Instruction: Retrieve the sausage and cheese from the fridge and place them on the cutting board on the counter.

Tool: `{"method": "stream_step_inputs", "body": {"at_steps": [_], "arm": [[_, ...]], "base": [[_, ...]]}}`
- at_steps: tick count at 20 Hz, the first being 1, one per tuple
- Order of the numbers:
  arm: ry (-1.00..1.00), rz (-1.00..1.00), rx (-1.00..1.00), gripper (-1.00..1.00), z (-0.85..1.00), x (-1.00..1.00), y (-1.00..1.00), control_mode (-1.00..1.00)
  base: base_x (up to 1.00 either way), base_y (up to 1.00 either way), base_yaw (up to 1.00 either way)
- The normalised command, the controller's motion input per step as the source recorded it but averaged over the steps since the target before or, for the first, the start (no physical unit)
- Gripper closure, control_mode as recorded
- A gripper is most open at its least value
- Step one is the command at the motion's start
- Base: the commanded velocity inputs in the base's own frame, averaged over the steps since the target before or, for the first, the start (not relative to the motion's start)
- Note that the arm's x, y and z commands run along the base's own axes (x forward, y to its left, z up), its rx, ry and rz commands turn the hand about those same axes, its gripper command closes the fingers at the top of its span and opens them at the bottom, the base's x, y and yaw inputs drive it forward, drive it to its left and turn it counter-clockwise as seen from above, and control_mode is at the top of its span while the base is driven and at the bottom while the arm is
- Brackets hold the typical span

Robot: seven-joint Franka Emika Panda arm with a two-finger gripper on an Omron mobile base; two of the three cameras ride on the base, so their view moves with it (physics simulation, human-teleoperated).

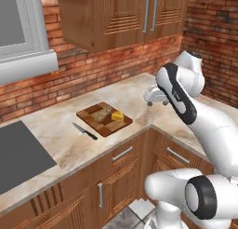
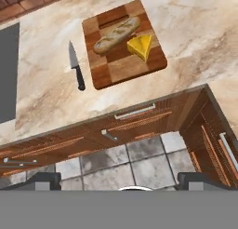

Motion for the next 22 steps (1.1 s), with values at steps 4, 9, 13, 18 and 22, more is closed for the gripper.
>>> {"method": "stream_step_inputs", "body": {"at_steps": [4,9,13,18,22], "arm": [[-0.06,-0.04,-0.04,-1.0,0.52,-0.99,-0.04,-1.0],[-0.14,-0.12,-0.11,-1.0,0.52,-0.8,-0.25,-1.0],[-0.19,-0.12,-0.07,-1.0,0.51,-0.75,-0.13,-1.0],[-0.22,-0.11,-0.02,-1.0,0.65,-0.77,-0.02,-1.0],[-0.13,-0.11,0.0,-1.0,0.71,-0.75,-0.05,-1.0]], "base": [[0.0,0.0,0.0],[0.0,0.0,0.0],[0.0,0.0,0.0],[0.0,0.0,0.0],[0.0,0.0,0.0]]}}
